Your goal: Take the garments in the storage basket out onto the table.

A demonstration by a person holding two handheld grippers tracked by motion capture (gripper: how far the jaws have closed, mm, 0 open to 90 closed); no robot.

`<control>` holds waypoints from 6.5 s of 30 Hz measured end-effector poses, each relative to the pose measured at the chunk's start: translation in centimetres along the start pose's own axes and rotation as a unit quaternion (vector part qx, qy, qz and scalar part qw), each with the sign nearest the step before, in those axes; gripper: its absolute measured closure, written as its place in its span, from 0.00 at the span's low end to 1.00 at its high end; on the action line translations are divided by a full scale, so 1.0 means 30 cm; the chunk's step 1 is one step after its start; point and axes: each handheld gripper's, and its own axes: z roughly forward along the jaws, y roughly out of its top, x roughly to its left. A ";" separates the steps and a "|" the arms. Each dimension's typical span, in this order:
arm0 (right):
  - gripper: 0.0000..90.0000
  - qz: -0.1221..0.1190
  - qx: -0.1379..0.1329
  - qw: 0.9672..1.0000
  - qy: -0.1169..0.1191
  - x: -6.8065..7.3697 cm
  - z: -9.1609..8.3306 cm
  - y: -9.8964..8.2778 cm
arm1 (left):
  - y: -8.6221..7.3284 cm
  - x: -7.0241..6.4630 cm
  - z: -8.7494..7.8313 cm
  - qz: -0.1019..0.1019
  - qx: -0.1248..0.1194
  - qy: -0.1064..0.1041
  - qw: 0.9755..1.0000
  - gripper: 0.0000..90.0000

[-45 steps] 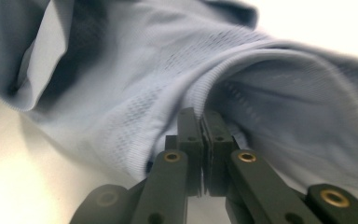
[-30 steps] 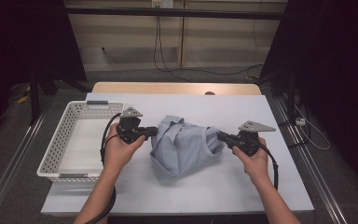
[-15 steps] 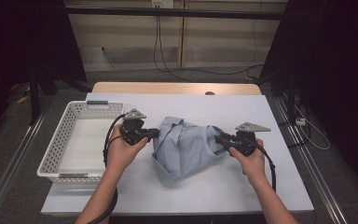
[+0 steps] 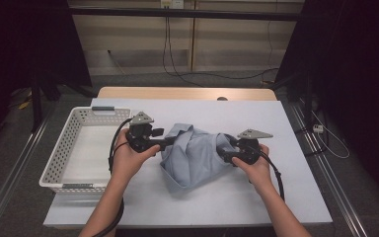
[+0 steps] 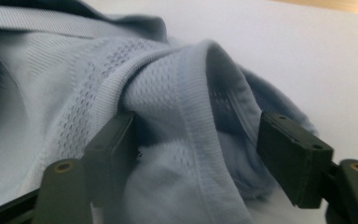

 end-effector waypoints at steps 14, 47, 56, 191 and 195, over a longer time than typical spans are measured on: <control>0.96 -0.054 0.003 0.993 0.101 0.157 0.064 0.025 | 0.001 0.007 0.028 0.013 0.005 -0.007 1.000 0.30; 0.31 -0.011 -0.013 1.000 0.011 0.054 -0.172 -0.030 | 0.109 -0.066 0.270 0.047 0.033 -0.069 0.996 0.25; 0.31 0.008 0.001 1.000 -0.007 0.010 -0.173 -0.062 | 0.108 -0.121 0.374 0.077 0.067 -0.092 0.991 0.25; 0.93 -0.033 -0.010 0.993 0.113 0.208 0.104 0.007 | -0.152 0.010 0.142 -0.049 0.113 -0.073 0.990 0.87; 0.93 -0.038 0.000 0.993 0.112 0.212 0.117 -0.003 | -0.140 0.014 0.133 -0.046 0.109 -0.078 0.990 0.76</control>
